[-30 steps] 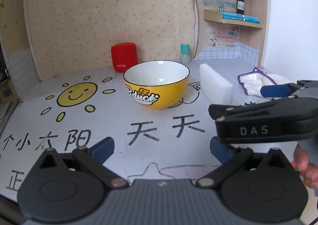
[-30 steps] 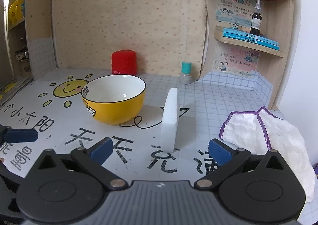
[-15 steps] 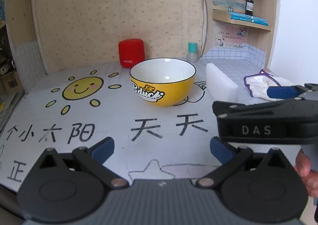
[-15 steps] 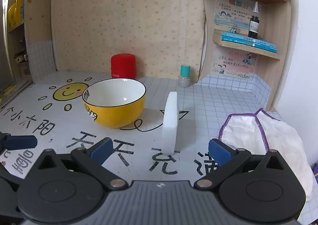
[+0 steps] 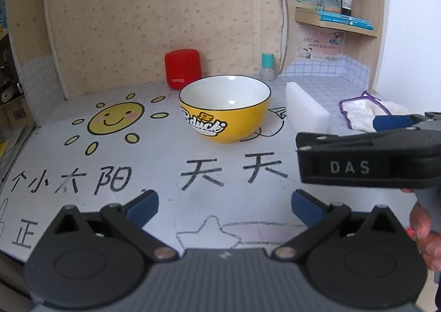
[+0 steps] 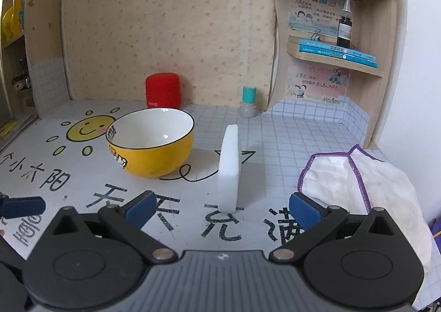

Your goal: Clean bowl

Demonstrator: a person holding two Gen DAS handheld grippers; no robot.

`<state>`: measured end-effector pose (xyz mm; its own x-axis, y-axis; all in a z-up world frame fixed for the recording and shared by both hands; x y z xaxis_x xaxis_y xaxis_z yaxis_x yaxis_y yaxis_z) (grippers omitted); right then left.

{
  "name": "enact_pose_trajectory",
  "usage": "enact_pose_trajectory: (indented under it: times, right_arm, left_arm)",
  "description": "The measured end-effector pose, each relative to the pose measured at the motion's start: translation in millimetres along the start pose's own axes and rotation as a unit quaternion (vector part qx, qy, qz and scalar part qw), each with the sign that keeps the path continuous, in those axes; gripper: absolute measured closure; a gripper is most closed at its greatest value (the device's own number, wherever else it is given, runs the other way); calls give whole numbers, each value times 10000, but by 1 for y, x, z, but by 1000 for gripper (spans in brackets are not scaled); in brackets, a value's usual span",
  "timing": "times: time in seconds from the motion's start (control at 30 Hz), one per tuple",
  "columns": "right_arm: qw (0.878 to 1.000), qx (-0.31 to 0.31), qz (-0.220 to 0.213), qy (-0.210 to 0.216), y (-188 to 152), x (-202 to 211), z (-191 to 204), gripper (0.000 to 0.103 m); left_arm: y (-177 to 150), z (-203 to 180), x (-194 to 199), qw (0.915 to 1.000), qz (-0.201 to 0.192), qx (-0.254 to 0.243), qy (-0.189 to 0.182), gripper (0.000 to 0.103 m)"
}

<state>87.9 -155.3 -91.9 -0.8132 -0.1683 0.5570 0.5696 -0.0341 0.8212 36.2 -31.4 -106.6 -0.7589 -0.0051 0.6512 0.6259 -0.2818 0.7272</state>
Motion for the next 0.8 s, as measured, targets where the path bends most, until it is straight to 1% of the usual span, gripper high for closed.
enact_pose_trajectory:
  times: [0.17,0.33,0.47,0.57,0.8]
  right_arm:
    - [10000,10,26,-44,1,-3,0,0]
    - [10000,9,24,-56,2,-3,0,0]
    - [10000,25,38,-67,1,-4,2,0]
    - [10000,52,27,-58,2,-2,3,0]
    - [9999,91,6,-48,7,0,6,0]
  left_arm:
    - [1,-2,-3,9999,64,-123,51,0]
    - [4,-3,1,9998,-20,-209,25,0]
    - [5,-4,1,9997,2,-257,50,0]
    - [5,-6,2,9997,13,-249,-76,0]
    - [6,-6,3,9997,18,-220,-102,0]
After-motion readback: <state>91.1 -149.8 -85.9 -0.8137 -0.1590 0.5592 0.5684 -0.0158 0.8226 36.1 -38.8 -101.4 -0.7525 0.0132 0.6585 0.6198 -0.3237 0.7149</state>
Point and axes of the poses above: each gripper's, at about its wrist camera, not at the fingertips, and x roughly against the way its jaws point, z to its left, y to its top, the point moved 10 cm from there along -x, roughly the way its jaws point, and after that the axes turned 12 degrees about -x, right-handed, at the moved point
